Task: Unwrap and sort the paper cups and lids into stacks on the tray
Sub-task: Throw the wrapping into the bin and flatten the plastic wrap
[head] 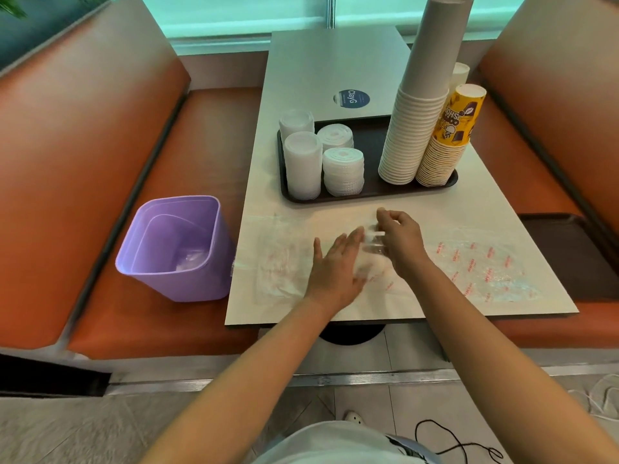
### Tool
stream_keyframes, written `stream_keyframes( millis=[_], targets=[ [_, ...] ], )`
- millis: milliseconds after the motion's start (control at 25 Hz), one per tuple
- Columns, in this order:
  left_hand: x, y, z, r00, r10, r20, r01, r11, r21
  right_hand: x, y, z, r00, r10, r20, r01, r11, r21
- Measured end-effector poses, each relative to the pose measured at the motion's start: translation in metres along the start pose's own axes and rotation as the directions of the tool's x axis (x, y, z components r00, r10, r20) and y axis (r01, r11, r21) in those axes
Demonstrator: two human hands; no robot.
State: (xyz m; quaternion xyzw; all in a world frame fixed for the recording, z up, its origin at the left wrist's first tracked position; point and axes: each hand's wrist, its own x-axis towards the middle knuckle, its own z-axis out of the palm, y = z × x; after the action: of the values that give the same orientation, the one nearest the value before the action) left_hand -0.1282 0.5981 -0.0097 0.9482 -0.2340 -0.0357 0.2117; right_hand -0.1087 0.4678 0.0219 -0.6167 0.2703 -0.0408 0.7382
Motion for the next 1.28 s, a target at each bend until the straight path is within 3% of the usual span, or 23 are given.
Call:
stream_keyframes(
  millis=[40, 120, 200, 240, 400, 600, 680, 760, 800, 880, 920, 960, 1000, 1080, 1160, 1280],
  targets=[
    [0.002, -0.004, -0.002, 0.996, -0.050, -0.070, 0.036, 0.983, -0.181, -0.003, 0.000, -0.003, 0.998, -0.039, 0.041, 0.039, 0.999, -0.001],
    [0.002, -0.012, -0.009, 0.987, -0.114, -0.117, 0.038, 0.857, -0.513, -0.003, 0.003, -0.016, 0.977, -0.180, 0.114, 0.197, 0.968, -0.155],
    [0.000, -0.018, -0.021, 0.991, -0.124, -0.042, 0.056, 0.689, -0.723, 0.000, 0.010, -0.025, 0.938, -0.268, 0.218, 0.330, 0.881, -0.338],
    [0.001, -0.020, -0.027, 0.992, -0.125, -0.004, 0.076, 0.625, -0.777, 0.001, 0.013, -0.026, 0.929, -0.281, 0.241, 0.354, 0.867, -0.351],
    [0.006, -0.032, -0.040, 0.993, -0.054, 0.104, 0.116, 0.590, -0.799, 0.005, 0.008, -0.021, 0.913, -0.362, 0.186, 0.402, 0.874, -0.273],
    [0.001, -0.039, -0.059, 0.995, 0.011, 0.104, 0.075, 0.607, -0.791, 0.003, -0.013, -0.022, 0.896, -0.395, 0.204, 0.440, 0.854, -0.279],
    [0.000, -0.037, -0.069, 0.989, 0.011, 0.146, 0.113, 0.579, -0.808, -0.001, -0.019, -0.019, 0.886, -0.375, 0.272, 0.444, 0.854, -0.271],
    [0.001, -0.032, -0.080, 0.982, 0.038, 0.186, 0.133, 0.561, -0.817, -0.005, -0.029, -0.019, 0.862, -0.253, 0.439, 0.381, 0.895, -0.232],
    [0.004, -0.032, -0.086, 0.981, 0.041, 0.190, 0.143, 0.509, -0.849, -0.007, -0.037, -0.018, 0.833, -0.191, 0.518, 0.323, 0.930, -0.176],
    [0.010, -0.033, -0.100, 0.964, 0.006, 0.266, 0.256, 0.245, -0.935, -0.007, -0.053, -0.016, 0.774, -0.145, 0.616, 0.193, 0.981, -0.012],
    [0.012, -0.032, -0.106, 0.958, 0.021, 0.285, 0.280, 0.123, -0.952, -0.009, -0.061, -0.013, 0.763, -0.163, 0.625, 0.160, 0.985, 0.062],
    [0.014, -0.029, -0.113, 0.961, 0.030, 0.273, 0.271, 0.065, -0.960, -0.013, -0.068, -0.010, 0.781, -0.195, 0.594, 0.166, 0.981, 0.104],
    [0.018, -0.027, -0.118, 0.971, -0.004, 0.238, 0.238, 0.087, -0.967, -0.018, -0.075, -0.005, 0.806, -0.227, 0.547, 0.190, 0.974, 0.124],
    [0.026, -0.022, -0.125, 0.984, -0.152, 0.090, 0.125, 0.238, -0.963, -0.019, -0.083, 0.002, 0.844, -0.291, 0.451, 0.293, 0.954, 0.068],
    [0.033, -0.015, -0.132, 0.947, -0.312, -0.076, 0.044, 0.359, -0.932, -0.020, -0.089, 0.005, 0.858, -0.335, 0.388, 0.363, 0.932, 0.002],
    [0.036, -0.008, -0.140, 0.893, -0.417, -0.172, -0.022, 0.340, -0.940, -0.022, -0.097, 0.004, 0.889, -0.320, 0.327, 0.325, 0.945, 0.042]
  ],
)
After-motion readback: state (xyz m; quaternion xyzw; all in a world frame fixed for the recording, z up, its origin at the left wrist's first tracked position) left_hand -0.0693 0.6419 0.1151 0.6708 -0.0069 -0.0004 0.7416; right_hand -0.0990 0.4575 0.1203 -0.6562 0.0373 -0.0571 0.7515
